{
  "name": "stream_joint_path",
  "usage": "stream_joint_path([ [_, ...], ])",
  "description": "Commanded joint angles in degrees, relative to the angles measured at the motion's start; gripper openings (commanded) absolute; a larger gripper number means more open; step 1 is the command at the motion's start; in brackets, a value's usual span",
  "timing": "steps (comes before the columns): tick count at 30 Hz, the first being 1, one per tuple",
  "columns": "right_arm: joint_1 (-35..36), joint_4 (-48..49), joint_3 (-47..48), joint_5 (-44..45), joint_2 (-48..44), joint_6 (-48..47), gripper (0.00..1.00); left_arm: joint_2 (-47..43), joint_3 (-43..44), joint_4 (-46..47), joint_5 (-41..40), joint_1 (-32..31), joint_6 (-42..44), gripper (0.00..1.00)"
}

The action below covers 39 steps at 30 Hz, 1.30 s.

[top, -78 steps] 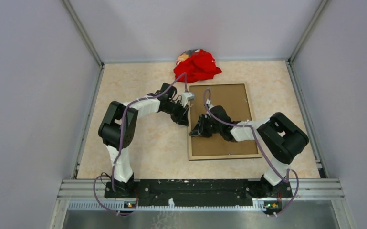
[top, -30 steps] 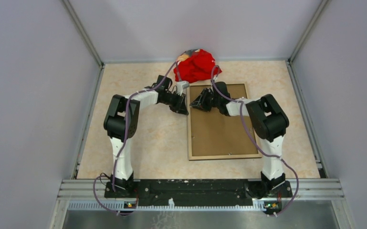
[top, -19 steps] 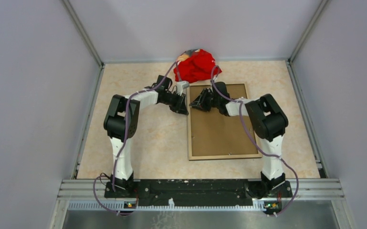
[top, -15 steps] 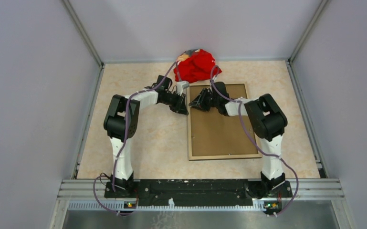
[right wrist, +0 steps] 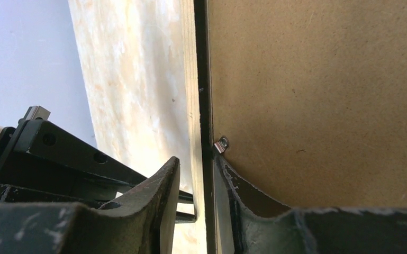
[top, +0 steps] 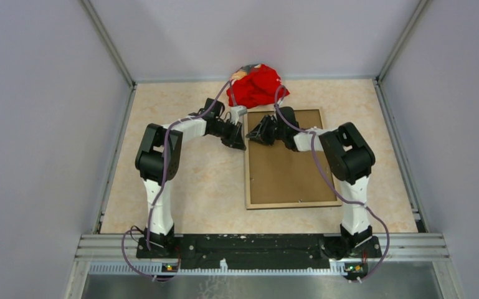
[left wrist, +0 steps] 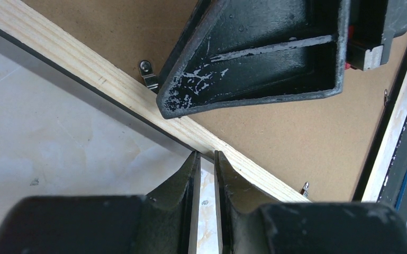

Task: Put the photo into the frame
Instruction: Install the photo frame at the center of the board, then adjust the photo frame at the center of the board.

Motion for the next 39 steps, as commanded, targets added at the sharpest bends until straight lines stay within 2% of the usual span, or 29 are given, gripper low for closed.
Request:
stream_joint_path([
  [1,-0.1,-2.7,1.0,0.9,-7.0,-2.3,0.34,-1.7,-0.9,0.8,2.1,0.1,1.4,0.22],
  [4,-3.0,-7.7,-0.4,4.8,-15.1,-5.3,0.57,-3.9,-1.7,-1.4,3.0,0.3,5.2,0.27],
  [7,-7.8,-16.8,0.3,9.7,-21.1,-10.0,0.75,-7.1,-3.4,-4.1,2.1,0.3,10.9,0.33],
  [10,-13.2,-24.9,1.2,18.4,-24.8,-14.8,0.84,-9.2,-5.7,-6.8,-0.8,-0.3,16.8,0.38],
  [14,-20.1,-27.1,-0.1,28.5,-25.9,-18.2,0.86,-11.1,-10.5,-6.7,-5.1,-2.3,21.3,0.40],
  [19,-22.8,-28.7,2.3,29.3,-19.4,-20.3,0.86,-12.5,-14.2,-5.2,-9.1,-6.3,23.0,0.40],
  [22,-24.2,-25.4,1.1,28.9,-18.2,-20.5,0.85,-13.7,-15.0,-6.1,-8.8,-8.6,23.3,0.41],
  [24,-25.6,-22.9,0.0,27.0,-17.5,-19.8,0.85,-14.7,-15.9,-6.4,-9.6,-10.3,24.1,0.41],
  [29,-26.0,-27.4,5.4,25.2,-10.8,-20.6,0.85,-14.7,-16.8,-7.6,-10.8,-12.6,25.5,0.41],
  [35,-25.9,-26.4,10.3,14.5,-3.0,-18.1,0.83,-15.1,-17.5,-8.9,-9.2,-14.2,26.5,0.41],
  [39,-22.7,-27.0,13.8,9.2,-0.3,-18.3,0.81,-15.3,-17.8,-8.8,-8.8,-15.8,27.5,0.41],
])
